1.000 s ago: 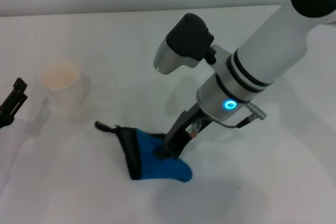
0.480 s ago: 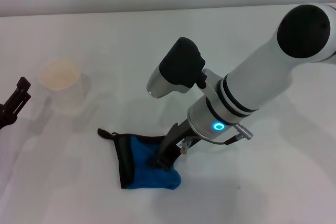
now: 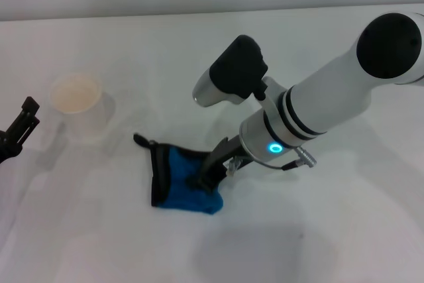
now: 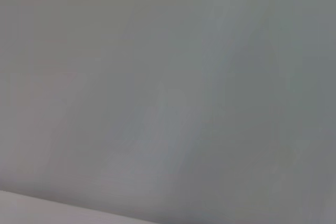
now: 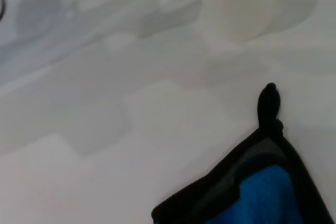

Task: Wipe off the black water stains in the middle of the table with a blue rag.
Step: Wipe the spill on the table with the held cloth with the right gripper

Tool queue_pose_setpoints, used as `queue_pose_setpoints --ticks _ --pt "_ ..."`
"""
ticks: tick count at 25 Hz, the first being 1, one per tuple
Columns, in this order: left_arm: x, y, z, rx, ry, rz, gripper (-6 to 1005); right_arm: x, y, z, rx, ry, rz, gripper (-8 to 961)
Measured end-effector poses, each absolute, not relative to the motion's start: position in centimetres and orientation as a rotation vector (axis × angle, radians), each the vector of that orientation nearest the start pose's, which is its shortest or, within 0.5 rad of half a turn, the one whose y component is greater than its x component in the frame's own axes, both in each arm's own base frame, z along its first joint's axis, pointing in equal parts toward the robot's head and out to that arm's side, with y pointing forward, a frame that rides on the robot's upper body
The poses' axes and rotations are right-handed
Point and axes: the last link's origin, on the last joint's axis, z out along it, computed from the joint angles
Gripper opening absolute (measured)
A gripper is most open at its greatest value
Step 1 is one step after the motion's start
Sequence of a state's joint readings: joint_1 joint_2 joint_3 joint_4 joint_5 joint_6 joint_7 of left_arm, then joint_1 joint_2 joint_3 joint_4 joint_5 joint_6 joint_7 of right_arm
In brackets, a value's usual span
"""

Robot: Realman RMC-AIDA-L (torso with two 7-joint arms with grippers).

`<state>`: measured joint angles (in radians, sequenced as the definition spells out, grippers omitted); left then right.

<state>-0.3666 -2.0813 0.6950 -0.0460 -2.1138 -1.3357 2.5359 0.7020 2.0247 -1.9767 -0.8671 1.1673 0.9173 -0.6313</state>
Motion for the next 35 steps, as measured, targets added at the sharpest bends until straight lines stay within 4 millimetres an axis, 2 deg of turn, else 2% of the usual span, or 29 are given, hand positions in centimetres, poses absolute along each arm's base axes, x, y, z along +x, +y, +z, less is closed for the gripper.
queue_pose_setpoints --ticks 7,12,27,30,35 --pt "-34.8 27.4 -3.2 -1.745 -0.846 -0.918 887 18.6 35.0 -12.6 -2.733 0.933 -0.171 74" --pt "-34.8 27.5 -3.2 -1.745 -0.845 -0.919 887 18.7 34.9 -12.6 -2.74 0.946 -0.182 71" --pt "-34.8 27.5 -3.1 -1.73 -0.848 -0.924 888 19.1 31.3 -12.2 -2.966 1.001 -0.409 62" --pt "-34.8 27.5 -3.0 -1.731 -0.846 -0.924 888 19.3 31.9 -12.3 -2.933 1.004 -0.366 61" --pt "-34.6 27.8 -3.1 -1.735 -0.842 -0.93 887 19.7 34.2 -11.7 -2.825 0.956 -0.256 59"
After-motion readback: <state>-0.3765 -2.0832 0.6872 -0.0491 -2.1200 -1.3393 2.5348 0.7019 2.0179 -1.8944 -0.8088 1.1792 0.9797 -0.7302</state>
